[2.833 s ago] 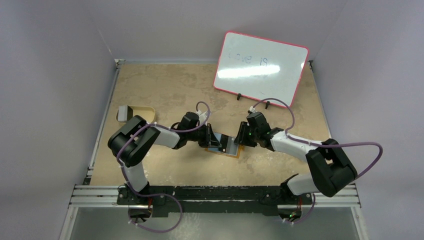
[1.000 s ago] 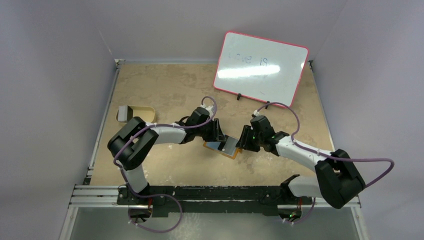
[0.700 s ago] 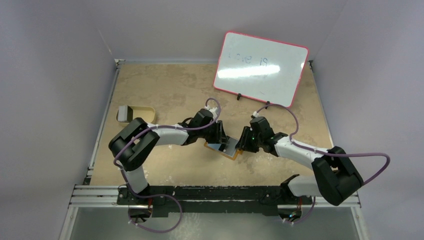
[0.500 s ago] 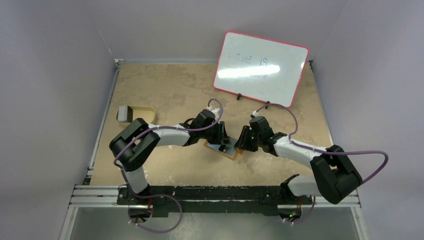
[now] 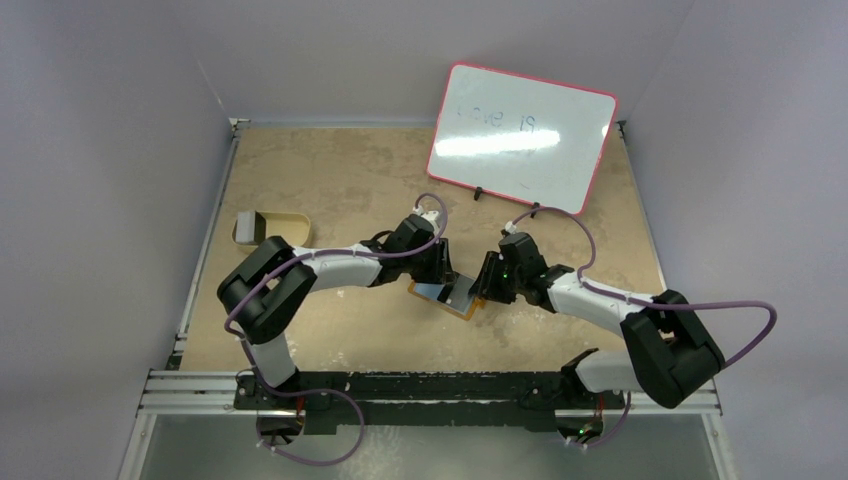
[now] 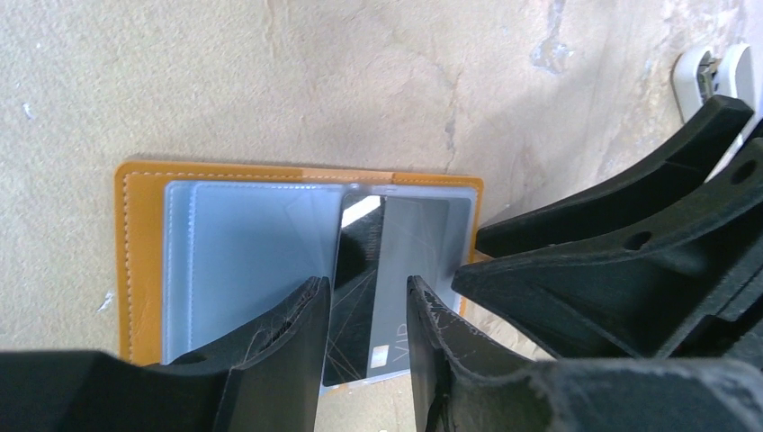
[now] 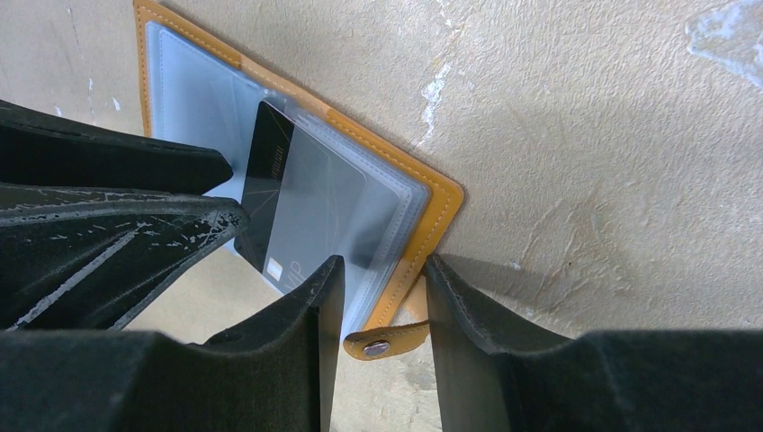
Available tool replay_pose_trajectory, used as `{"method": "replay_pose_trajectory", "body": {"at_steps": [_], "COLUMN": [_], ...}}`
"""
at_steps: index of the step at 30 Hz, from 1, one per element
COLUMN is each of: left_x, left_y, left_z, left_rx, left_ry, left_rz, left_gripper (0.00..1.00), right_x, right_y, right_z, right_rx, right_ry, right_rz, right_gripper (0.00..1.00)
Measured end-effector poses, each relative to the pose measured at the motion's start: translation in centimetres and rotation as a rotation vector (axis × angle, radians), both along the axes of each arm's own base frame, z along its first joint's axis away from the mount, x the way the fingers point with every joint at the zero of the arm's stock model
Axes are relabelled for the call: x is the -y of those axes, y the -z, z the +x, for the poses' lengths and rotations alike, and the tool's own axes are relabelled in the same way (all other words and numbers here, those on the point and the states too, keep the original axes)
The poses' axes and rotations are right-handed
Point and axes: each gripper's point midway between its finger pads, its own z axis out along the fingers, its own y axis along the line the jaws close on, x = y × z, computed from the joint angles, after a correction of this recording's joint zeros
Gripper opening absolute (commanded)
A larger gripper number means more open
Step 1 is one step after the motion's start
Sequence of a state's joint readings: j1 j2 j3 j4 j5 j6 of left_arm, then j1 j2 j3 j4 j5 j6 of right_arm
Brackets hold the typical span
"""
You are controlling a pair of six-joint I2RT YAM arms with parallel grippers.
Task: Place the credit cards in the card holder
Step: Insert the credit card into the card holder.
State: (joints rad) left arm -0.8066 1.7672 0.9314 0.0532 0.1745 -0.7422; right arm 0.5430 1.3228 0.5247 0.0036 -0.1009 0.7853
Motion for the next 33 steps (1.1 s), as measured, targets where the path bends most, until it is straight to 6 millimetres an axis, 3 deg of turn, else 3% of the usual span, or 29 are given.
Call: {"method": "replay_pose_trajectory", "body": {"at_steps": [12,24,33], "left_x": [0.5,1.9,0.3], "left_y": [-0.2,-0.3,-1.1], "left_z": [-0.2,-1.7,-0.9], "left_rx": [-0.007,-0.035,0.018], "left_ry": [0.013,0.033,0.0], "left_rz": [-0.024,-0.085,0.002], "left_gripper": [0.35,0.35,0.39], "right_x": [0.0,-0.1,-0.1], "right_y": [0.0,0.0,0.0], "right_z": [0.1,0.1,0.1], "right_rx": [0.001,0.005,0.005], "right_ry": [0.0,-0.003,-0.003], "right_rz": [0.0,0.001,0.001], "right_gripper": [0.41,0.41,0.41]}}
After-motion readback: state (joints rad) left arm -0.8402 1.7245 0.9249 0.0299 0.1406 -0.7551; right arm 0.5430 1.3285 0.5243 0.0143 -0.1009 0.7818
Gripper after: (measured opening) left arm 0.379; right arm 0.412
